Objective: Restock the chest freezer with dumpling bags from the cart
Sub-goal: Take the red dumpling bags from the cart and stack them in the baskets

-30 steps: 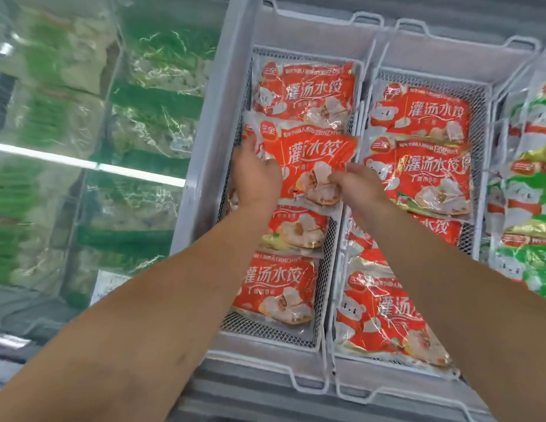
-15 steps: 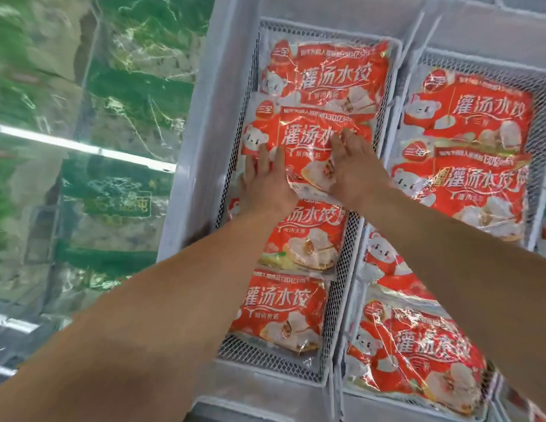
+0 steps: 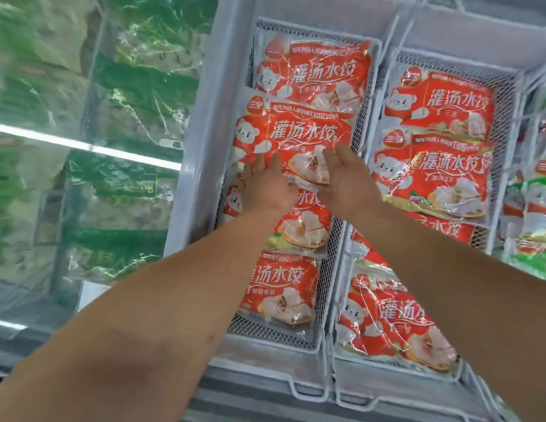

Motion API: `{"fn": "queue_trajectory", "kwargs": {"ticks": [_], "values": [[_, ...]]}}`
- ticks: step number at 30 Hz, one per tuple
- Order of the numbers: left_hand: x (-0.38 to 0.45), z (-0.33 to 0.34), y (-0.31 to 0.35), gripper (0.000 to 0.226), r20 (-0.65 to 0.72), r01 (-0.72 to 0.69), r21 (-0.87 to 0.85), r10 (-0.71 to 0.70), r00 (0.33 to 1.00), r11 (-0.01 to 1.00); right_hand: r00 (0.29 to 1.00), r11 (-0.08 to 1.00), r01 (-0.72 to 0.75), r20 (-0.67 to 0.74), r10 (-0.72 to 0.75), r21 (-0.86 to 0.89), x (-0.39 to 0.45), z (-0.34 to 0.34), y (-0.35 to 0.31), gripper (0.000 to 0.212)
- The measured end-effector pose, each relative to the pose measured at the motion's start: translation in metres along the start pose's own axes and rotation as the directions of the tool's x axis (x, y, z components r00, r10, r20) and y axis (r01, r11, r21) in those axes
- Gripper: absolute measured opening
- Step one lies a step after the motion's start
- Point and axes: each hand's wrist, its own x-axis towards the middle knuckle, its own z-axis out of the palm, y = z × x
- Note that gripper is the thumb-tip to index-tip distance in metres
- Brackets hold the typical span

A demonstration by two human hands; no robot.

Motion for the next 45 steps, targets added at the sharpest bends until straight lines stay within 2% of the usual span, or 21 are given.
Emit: {"fn": "queue_trajectory", "kwargs": {"ticks": [5,11,17,19,22,25,30,38,41,45], "values": [[-0.045,-0.007,0.004,0.073,-0.015,-0.101,0.062,0.103,0.995,0.993,0.999,0.999,-0.004,-0.050,0.006,0.040,-0.065,-0.003,-0.006,0.072],[-0.121,-0.020,0.001,0.063,-0.094,-0.241,0.102,0.251,0.963,0.965,0.993,1.000,0.024,-0.116,-0.023,0.005,-0.157,-0.007,-0.005,0.074],[-0.219,-0.018,0.006,0.047,-0.220,-0.262,0.105,0.279,0.935,0.959,0.984,0.996,0.078,-0.155,-0.083,-0.040,-0.246,-0.001,-0.001,0.071],[-0.254,-0.013,0.005,0.050,-0.250,-0.262,0.052,0.266,0.931,0.964,0.979,0.994,0.103,-0.173,-0.109,-0.044,-0.276,0.002,0.000,0.071],[-0.324,0.001,-0.006,0.052,-0.327,-0.236,-0.023,0.215,0.920,0.972,0.956,0.981,0.178,-0.222,-0.191,-0.077,-0.334,0.010,-0.001,0.067],[-0.375,0.009,-0.020,0.049,-0.350,-0.225,-0.069,0.187,0.918,0.972,0.954,0.975,0.203,-0.204,-0.218,-0.091,-0.368,0.018,-0.008,0.067],[-0.452,0.018,-0.062,0.053,-0.375,-0.105,-0.127,0.050,0.926,0.986,0.932,0.945,0.302,-0.170,-0.321,-0.129,-0.414,0.039,-0.044,0.069],[-0.532,0.038,-0.175,0.056,-0.391,0.116,-0.231,-0.202,0.898,0.966,0.873,0.869,0.470,-0.065,-0.484,-0.157,-0.454,0.098,-0.137,0.063],[-0.560,0.045,-0.224,0.054,-0.397,0.158,-0.292,-0.270,0.877,0.943,0.839,0.829,0.533,-0.015,-0.543,-0.169,-0.465,0.126,-0.180,0.064],[-0.594,0.055,-0.294,0.062,-0.380,0.209,-0.379,-0.358,0.853,0.901,0.817,0.796,0.572,0.053,-0.574,-0.196,-0.481,0.164,-0.239,0.064]]}}
